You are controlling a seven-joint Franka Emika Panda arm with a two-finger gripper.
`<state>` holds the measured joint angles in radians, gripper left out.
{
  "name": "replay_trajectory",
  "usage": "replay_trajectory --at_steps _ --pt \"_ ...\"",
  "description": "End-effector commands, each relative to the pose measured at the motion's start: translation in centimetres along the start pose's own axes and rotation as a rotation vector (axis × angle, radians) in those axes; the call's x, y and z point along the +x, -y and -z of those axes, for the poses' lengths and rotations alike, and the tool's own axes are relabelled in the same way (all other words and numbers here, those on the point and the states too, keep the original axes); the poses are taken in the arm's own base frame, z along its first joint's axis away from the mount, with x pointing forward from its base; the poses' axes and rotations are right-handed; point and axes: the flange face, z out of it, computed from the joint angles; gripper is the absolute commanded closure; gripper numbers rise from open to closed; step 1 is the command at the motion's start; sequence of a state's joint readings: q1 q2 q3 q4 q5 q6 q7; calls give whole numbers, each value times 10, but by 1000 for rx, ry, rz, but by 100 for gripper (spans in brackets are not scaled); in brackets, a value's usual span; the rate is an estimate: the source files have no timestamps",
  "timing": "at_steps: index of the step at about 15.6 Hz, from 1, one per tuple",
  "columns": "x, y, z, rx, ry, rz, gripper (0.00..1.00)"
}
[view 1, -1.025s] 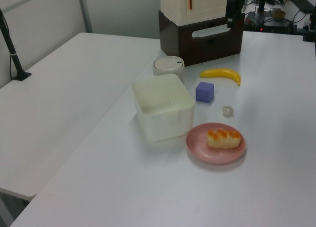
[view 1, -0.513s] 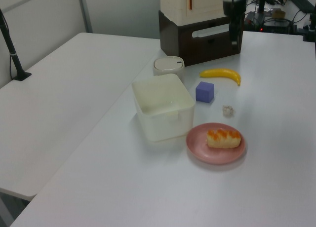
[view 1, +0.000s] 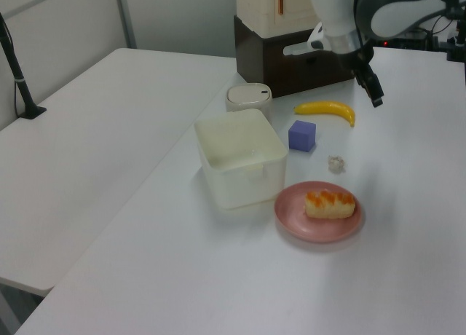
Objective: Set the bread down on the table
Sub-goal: 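Move the gripper over the bread roll on the pink plate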
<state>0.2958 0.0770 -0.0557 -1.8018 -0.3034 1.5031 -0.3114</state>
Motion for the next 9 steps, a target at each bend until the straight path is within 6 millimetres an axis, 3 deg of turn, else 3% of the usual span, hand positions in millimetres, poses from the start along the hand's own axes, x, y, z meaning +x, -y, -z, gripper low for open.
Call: replay_trajectory --at_steps 1,6,9 --pt "11 46 -3 -50 26 63 0" --pt "65 127 -4 -89 -157 -230 0" --pt "87 158 -7 -62 -298 -341 0"
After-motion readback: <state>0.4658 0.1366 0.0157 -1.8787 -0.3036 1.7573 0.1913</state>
